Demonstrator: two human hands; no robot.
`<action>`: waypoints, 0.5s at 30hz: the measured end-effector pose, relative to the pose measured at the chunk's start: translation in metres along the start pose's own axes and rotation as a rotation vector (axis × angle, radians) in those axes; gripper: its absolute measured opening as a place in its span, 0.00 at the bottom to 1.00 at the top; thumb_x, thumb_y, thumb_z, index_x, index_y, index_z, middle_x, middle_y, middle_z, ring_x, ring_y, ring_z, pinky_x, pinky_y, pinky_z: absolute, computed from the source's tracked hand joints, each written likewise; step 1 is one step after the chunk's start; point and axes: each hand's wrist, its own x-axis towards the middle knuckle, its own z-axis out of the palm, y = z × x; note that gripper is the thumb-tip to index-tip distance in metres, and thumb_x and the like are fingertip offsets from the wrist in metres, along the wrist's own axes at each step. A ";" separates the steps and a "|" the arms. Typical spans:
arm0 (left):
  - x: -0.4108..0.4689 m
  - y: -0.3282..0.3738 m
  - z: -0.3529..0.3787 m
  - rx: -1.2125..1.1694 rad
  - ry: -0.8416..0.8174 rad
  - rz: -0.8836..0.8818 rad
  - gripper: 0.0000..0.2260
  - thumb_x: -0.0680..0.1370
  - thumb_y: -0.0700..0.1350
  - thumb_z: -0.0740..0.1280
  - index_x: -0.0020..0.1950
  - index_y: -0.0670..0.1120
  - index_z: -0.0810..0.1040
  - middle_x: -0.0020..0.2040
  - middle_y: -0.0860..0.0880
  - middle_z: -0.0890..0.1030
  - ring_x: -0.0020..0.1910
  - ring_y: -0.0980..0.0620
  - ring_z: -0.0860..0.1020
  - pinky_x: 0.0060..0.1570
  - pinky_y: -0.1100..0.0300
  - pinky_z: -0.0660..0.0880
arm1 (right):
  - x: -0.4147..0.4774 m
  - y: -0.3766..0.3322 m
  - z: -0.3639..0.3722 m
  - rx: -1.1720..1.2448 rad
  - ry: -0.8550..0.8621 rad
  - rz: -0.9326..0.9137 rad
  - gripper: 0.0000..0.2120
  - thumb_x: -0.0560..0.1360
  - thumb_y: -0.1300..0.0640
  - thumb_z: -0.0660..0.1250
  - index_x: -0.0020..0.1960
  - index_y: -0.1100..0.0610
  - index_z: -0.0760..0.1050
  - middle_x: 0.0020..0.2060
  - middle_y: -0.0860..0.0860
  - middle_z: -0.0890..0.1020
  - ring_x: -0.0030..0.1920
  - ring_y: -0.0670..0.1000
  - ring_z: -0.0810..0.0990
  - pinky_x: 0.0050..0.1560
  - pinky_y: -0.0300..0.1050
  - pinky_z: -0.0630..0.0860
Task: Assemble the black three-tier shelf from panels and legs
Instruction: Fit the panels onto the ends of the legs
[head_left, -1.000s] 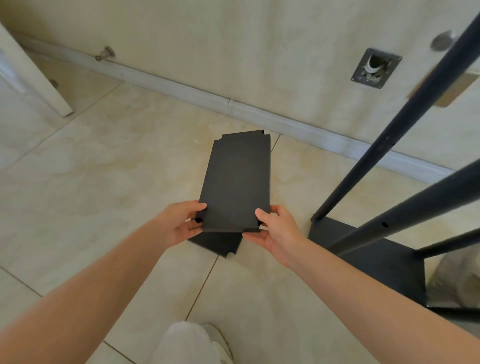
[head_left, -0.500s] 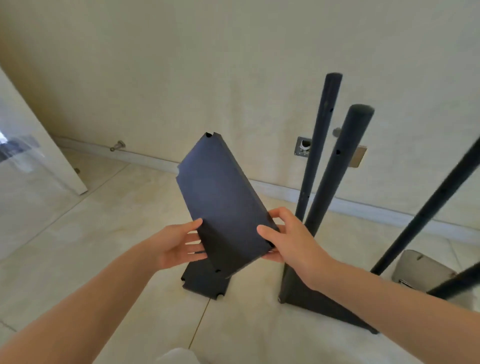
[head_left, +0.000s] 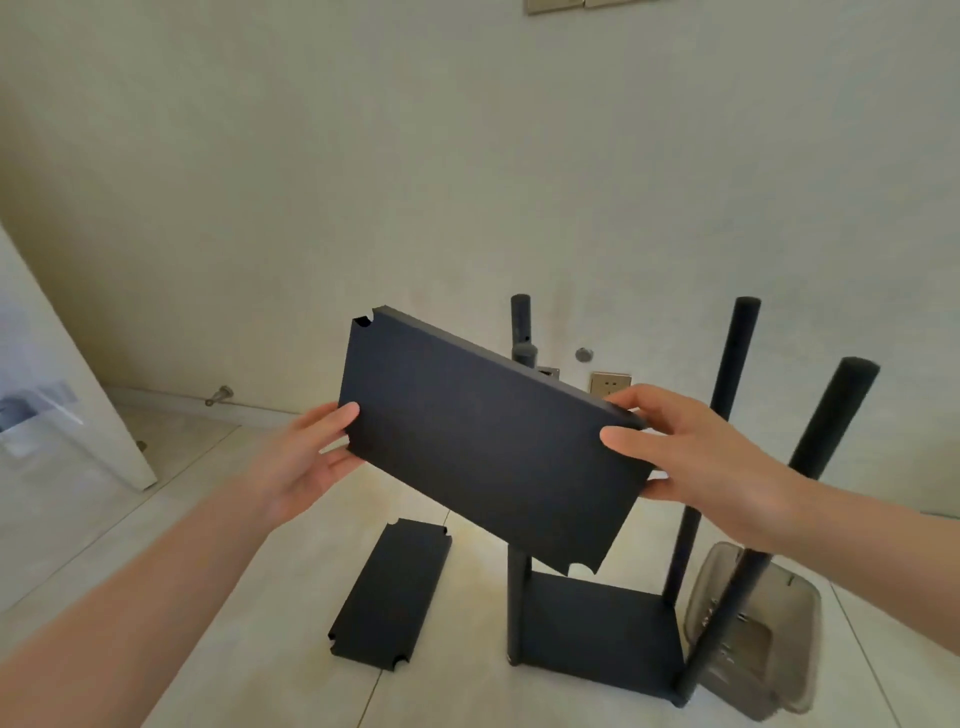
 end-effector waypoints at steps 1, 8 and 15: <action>-0.004 0.002 0.006 0.030 -0.002 -0.011 0.17 0.79 0.45 0.70 0.67 0.43 0.78 0.61 0.45 0.84 0.58 0.46 0.84 0.46 0.57 0.83 | -0.005 -0.003 -0.009 0.000 -0.008 -0.005 0.07 0.80 0.56 0.66 0.56 0.47 0.77 0.54 0.49 0.81 0.54 0.50 0.81 0.53 0.50 0.82; -0.031 0.008 0.042 0.395 -0.106 0.039 0.24 0.68 0.55 0.74 0.62 0.50 0.82 0.59 0.52 0.85 0.55 0.50 0.85 0.51 0.55 0.80 | -0.021 -0.019 -0.072 0.096 -0.079 -0.005 0.08 0.80 0.58 0.66 0.57 0.52 0.81 0.50 0.52 0.85 0.48 0.49 0.84 0.48 0.53 0.83; -0.046 0.010 0.081 0.258 -0.122 0.091 0.21 0.72 0.52 0.71 0.63 0.46 0.82 0.58 0.47 0.85 0.53 0.47 0.85 0.41 0.61 0.82 | -0.021 -0.024 -0.113 0.206 0.117 -0.017 0.19 0.76 0.58 0.72 0.65 0.48 0.74 0.51 0.59 0.83 0.42 0.52 0.84 0.42 0.51 0.84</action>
